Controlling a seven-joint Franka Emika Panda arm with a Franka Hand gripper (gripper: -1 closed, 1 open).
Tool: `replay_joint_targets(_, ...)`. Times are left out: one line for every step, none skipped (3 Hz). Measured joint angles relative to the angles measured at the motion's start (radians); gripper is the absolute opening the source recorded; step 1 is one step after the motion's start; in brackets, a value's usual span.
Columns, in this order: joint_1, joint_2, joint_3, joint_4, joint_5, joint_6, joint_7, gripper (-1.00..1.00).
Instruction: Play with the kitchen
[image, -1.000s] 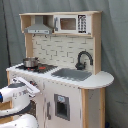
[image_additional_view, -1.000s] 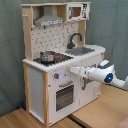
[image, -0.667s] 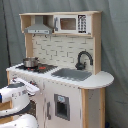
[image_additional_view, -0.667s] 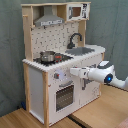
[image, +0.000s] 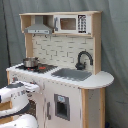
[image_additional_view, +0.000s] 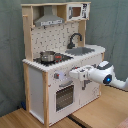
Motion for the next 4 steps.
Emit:
replay_joint_targets(0.003,-0.001,0.003,0.005,0.000,-0.021,-0.106,-1.00)
replay_joint_targets(0.005,-0.002,0.005,0.008,-0.001,-0.033,-0.211,-1.00)
replay_joint_targets(0.005,-0.002,0.005,0.008,0.001,-0.034,-0.258,-1.00)
replay_joint_targets(0.005,-0.002,0.004,0.008,0.001,-0.035,-0.257,1.00)
